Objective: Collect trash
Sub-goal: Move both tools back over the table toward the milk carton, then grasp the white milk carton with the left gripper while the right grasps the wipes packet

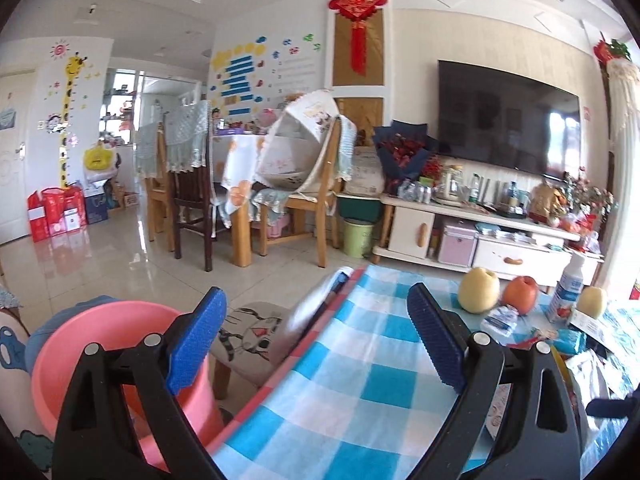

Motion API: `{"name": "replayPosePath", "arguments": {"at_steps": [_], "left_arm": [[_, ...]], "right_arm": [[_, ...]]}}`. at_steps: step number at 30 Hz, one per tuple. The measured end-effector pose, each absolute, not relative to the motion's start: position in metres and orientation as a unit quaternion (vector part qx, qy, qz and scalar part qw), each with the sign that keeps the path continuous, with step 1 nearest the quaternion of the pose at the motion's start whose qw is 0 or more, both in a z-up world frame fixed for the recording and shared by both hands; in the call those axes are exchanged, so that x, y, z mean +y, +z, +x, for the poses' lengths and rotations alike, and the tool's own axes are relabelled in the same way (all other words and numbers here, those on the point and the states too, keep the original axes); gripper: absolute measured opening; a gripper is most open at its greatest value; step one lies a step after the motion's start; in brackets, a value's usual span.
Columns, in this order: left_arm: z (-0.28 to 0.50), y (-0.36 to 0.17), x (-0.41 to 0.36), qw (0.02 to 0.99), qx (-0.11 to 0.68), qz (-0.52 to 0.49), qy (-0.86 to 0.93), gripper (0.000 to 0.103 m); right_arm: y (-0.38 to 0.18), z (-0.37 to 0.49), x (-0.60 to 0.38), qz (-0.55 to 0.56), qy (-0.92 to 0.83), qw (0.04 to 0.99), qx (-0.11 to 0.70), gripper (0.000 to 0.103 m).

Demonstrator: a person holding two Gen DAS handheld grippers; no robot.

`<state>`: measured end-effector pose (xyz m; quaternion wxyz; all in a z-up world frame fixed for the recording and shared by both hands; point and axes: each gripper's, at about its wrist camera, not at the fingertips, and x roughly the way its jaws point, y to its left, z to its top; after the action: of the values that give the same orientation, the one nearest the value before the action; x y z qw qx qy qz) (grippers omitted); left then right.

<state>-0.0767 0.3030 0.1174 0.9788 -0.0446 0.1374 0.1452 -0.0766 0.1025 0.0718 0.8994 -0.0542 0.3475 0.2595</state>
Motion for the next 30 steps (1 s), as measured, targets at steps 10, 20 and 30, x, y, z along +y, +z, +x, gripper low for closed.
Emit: {"name": "replayPosePath", "arguments": {"at_steps": [10,20,30], "left_arm": [[-0.061,0.106,0.262,0.98,0.183,-0.065,0.052,0.092],[-0.033,0.079,0.231,0.949,0.274,-0.142,-0.057,0.092],[0.007,0.038,0.213,0.899,0.349,-0.244,-0.108,0.092]], "right_arm": [[0.078,-0.061,0.027,-0.016,0.182,0.928,0.325,0.098],[0.068,-0.03,-0.084,0.109,0.123,0.919,0.358,0.098],[0.062,-0.012,-0.166,0.17,0.069,0.916,0.358,0.098]]}}
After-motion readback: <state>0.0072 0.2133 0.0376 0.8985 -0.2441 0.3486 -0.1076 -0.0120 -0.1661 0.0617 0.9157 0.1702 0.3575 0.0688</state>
